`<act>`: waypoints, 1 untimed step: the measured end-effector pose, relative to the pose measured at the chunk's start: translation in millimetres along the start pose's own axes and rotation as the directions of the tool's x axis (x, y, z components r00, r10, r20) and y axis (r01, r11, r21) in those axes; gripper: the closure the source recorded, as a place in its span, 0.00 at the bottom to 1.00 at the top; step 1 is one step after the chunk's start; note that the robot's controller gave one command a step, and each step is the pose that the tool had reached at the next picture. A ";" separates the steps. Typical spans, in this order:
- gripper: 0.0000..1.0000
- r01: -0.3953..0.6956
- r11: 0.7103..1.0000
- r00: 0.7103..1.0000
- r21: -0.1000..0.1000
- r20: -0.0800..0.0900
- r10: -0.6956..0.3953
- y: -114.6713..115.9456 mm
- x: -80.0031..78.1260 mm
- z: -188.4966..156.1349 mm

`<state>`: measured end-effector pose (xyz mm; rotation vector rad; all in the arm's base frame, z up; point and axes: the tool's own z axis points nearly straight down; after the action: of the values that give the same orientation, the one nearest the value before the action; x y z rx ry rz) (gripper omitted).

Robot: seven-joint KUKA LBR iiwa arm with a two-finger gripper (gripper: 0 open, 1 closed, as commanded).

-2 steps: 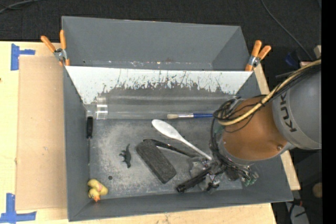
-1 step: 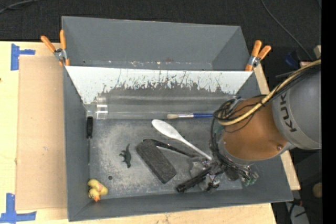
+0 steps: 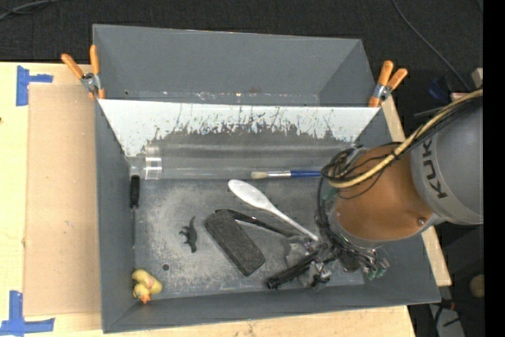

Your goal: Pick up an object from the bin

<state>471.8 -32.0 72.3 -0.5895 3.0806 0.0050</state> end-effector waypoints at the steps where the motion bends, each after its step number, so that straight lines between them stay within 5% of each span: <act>1: 1.00 0.001 1.000 1.000 -0.001 0.000 -0.001 0.5 0.1 -4.4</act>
Offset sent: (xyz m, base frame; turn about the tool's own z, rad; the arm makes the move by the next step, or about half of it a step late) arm -0.0003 0.0002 0.1090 -0.0005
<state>471.4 -31.5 76.7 -0.5908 3.0810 0.0058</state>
